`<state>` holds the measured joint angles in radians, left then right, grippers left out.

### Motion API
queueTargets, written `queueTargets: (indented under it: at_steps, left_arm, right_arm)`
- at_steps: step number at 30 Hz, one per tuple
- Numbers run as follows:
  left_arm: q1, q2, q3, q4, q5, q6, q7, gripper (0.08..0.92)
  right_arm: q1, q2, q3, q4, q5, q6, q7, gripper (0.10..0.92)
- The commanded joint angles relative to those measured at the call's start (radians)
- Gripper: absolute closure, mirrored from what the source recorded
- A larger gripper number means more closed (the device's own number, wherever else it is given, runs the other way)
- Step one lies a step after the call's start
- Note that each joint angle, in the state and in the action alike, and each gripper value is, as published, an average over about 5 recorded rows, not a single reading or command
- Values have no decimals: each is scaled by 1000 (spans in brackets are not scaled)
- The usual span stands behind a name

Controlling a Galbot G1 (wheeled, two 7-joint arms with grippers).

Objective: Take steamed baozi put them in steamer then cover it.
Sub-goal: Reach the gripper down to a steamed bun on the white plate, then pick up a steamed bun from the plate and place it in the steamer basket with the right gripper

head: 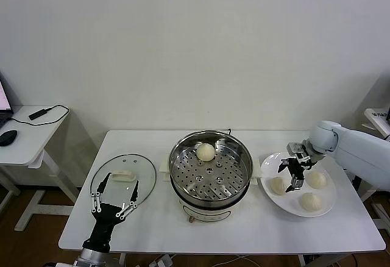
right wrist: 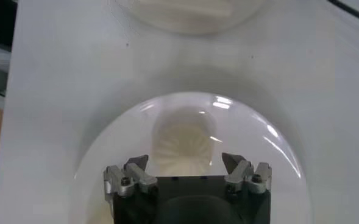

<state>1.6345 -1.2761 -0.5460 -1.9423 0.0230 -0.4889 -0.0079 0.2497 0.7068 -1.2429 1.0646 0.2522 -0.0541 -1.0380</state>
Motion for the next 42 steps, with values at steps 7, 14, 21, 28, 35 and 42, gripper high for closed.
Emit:
queueTargets:
  at_steps: [7,14,21,28,35,42]
  left_arm:
    - [1,2,-6,5,0,-3,-1,177]
    - [0,0,-4,5,0,-3,-2,177]
    - [0,2,-4,0,0,-2,-3,177]
    - [-4,7,5,-6,-1,-2,-4,177]
    - [-8,15,16,-6,0,-4,-3,177]
    - [-13,20,17,-9,1,-3,-4,177]
  right_arm:
    - [-68,28,32,-41,-18,-11,41,212]
    - [-74,24,38,-37,-19,-11,47,297]
    - [-35,-5,38,0,-20,-14,38,342]
    - [148,-58,-12,82,-8,-16,-68,356]
    - [504,-6,-192,169,107,-27,-204,363]
    - [740,167,-339,313,330,-108,-215,368]
